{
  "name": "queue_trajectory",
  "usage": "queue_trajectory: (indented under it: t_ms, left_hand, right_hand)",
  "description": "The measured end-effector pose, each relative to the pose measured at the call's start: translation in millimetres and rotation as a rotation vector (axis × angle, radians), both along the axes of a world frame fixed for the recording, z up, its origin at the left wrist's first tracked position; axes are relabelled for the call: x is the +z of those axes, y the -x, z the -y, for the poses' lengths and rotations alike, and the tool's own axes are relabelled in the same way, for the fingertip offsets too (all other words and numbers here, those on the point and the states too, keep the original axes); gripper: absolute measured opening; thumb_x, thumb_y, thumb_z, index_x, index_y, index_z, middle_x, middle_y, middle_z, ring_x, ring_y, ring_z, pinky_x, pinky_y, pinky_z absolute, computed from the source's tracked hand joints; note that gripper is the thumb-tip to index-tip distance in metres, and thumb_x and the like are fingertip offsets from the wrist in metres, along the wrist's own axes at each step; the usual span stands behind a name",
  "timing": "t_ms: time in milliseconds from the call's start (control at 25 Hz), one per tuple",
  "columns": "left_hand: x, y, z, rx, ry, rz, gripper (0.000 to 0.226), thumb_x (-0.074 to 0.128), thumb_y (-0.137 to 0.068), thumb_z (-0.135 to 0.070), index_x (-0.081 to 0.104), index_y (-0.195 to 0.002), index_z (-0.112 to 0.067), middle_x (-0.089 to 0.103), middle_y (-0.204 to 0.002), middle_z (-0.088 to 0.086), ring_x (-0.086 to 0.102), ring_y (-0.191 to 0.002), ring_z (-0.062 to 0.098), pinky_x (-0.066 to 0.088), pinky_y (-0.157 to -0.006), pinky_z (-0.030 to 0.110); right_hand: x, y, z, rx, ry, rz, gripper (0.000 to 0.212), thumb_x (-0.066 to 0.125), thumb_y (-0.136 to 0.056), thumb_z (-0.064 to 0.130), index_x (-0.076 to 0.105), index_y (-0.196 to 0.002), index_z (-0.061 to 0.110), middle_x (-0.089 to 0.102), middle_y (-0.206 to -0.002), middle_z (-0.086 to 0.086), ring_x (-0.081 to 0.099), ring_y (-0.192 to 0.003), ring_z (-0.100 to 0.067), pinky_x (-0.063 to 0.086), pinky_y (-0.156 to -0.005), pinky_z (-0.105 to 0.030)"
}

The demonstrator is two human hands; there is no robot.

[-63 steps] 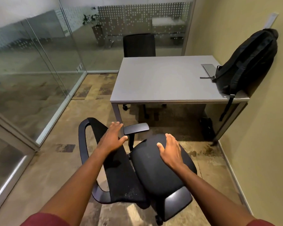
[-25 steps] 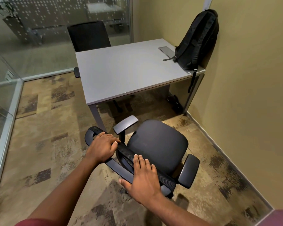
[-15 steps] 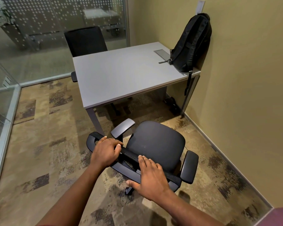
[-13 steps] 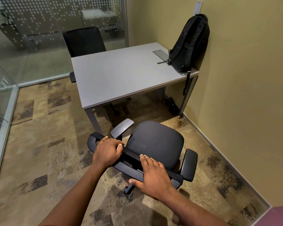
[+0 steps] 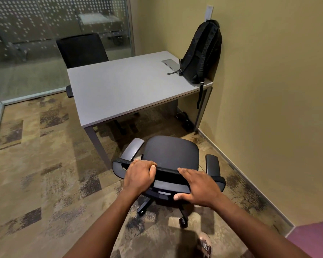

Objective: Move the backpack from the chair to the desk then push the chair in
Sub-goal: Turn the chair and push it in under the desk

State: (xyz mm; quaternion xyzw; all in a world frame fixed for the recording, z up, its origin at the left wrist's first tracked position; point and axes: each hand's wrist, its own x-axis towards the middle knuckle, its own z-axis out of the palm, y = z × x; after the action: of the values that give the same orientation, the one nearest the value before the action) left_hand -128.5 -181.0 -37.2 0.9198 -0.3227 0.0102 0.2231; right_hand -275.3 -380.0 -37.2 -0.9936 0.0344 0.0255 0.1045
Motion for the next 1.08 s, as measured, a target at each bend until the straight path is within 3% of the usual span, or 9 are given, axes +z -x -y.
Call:
queue_trajectory:
  t_ms: [320,560,1080]
  left_hand:
    - [-7.0,-7.9,-18.7,0.052,-0.004,0.033,0.046,0.032,-0.09,-0.037,0.075,-0.102,-0.027,0.076,-0.101,-0.008,0.067,-0.095,0.015,0.036,-0.106,0.041]
    - [-5.7,0.4,-6.2,0.103,0.0,0.108,0.041,0.037,-0.088,-0.037,0.077,-0.094,-0.029,0.077,-0.087,-0.007,0.069,-0.081,0.016,0.049,-0.085,0.037]
    - [-0.1,-2.5,49.1,0.188,0.015,0.054,0.035,0.044,-0.084,-0.037,0.077,-0.095,-0.031,0.077,-0.088,-0.007,0.069,-0.081,0.016,0.049,-0.087,0.038]
  right_hand:
    - [-2.3,29.6,47.7,-0.124,-0.007,0.084,0.08,0.014,-0.091,0.077,0.046,-0.144,0.026,0.054,-0.143,0.008,0.047,-0.132,-0.012,0.034,-0.111,-0.037]
    - [-5.7,27.8,70.4,-0.12,-0.024,0.152,0.064,0.027,-0.094,0.068,0.057,-0.135,0.028,0.063,-0.133,0.01,0.056,-0.122,-0.011,0.041,-0.104,-0.036]
    - [-9.5,5.7,137.2,-0.071,0.007,0.276,0.043,0.047,-0.092,0.053,0.068,-0.117,0.025,0.073,-0.11,0.008,0.067,-0.099,-0.014,0.052,-0.085,-0.033]
